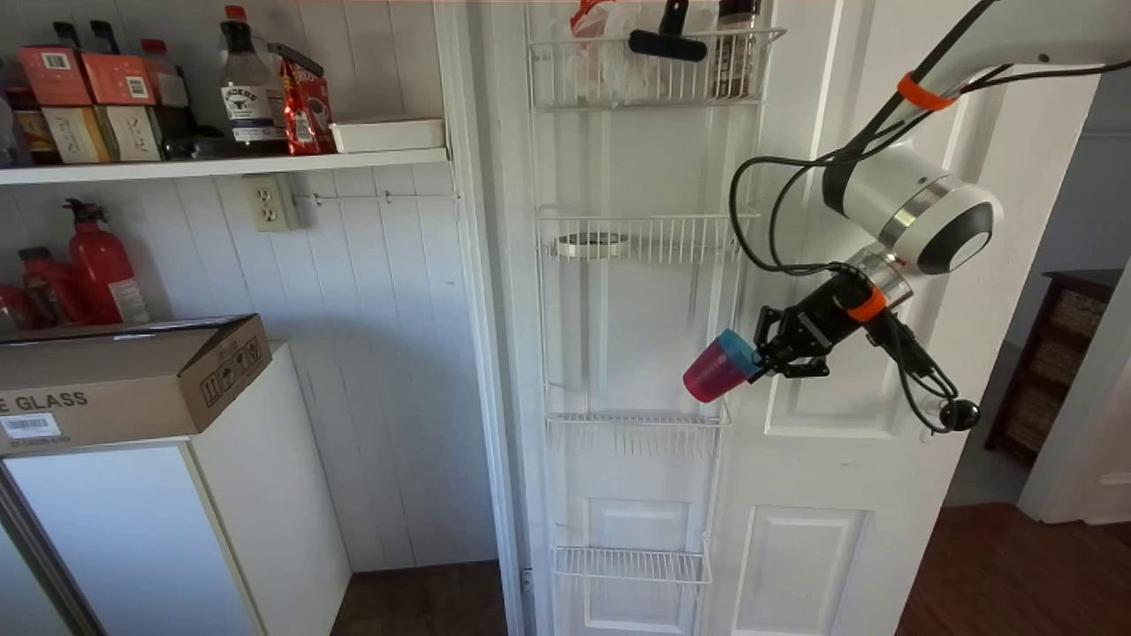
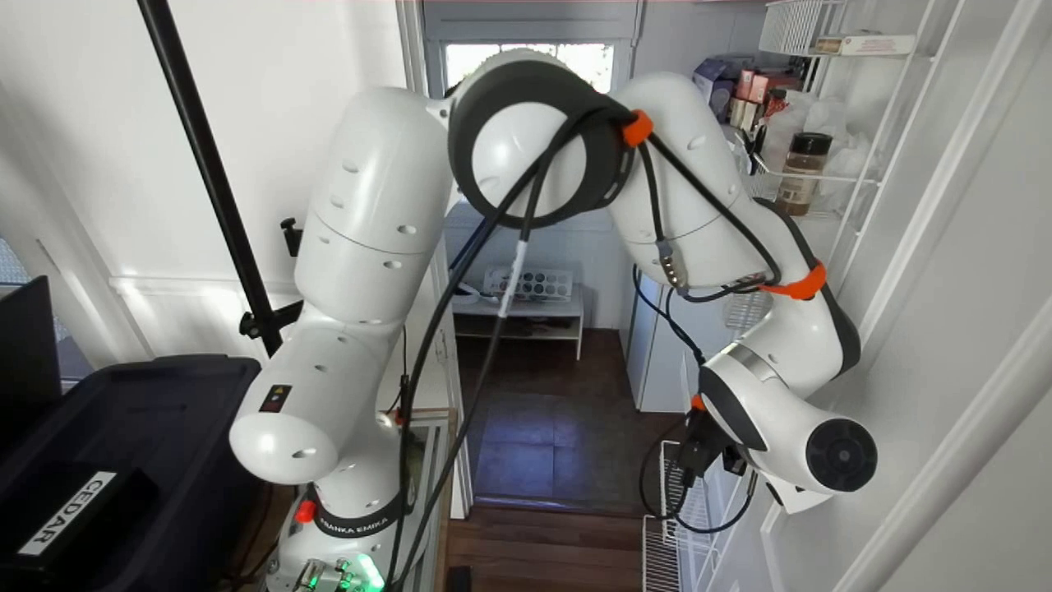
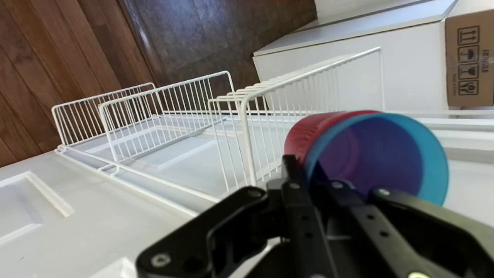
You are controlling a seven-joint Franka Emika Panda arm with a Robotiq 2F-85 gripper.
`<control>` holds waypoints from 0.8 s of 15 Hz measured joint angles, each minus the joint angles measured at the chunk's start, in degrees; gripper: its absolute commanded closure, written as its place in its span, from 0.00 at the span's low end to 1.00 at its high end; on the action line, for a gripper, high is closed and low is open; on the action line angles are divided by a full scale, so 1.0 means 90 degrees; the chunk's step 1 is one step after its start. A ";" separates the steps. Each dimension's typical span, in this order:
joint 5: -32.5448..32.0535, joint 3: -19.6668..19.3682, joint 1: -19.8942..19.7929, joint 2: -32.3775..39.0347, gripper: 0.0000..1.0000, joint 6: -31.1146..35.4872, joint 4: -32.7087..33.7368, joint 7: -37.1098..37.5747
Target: Put the blue cup inside the pink cup then move the stacked cups to the second shelf
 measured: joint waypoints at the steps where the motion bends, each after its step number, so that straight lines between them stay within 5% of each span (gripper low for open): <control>1: -0.0225 -0.0109 -0.0018 -0.0179 0.98 -0.0155 -0.0114 0.0016; 12: -0.3307 -0.0787 -0.0094 -0.2551 0.93 -0.2095 -0.1057 0.1114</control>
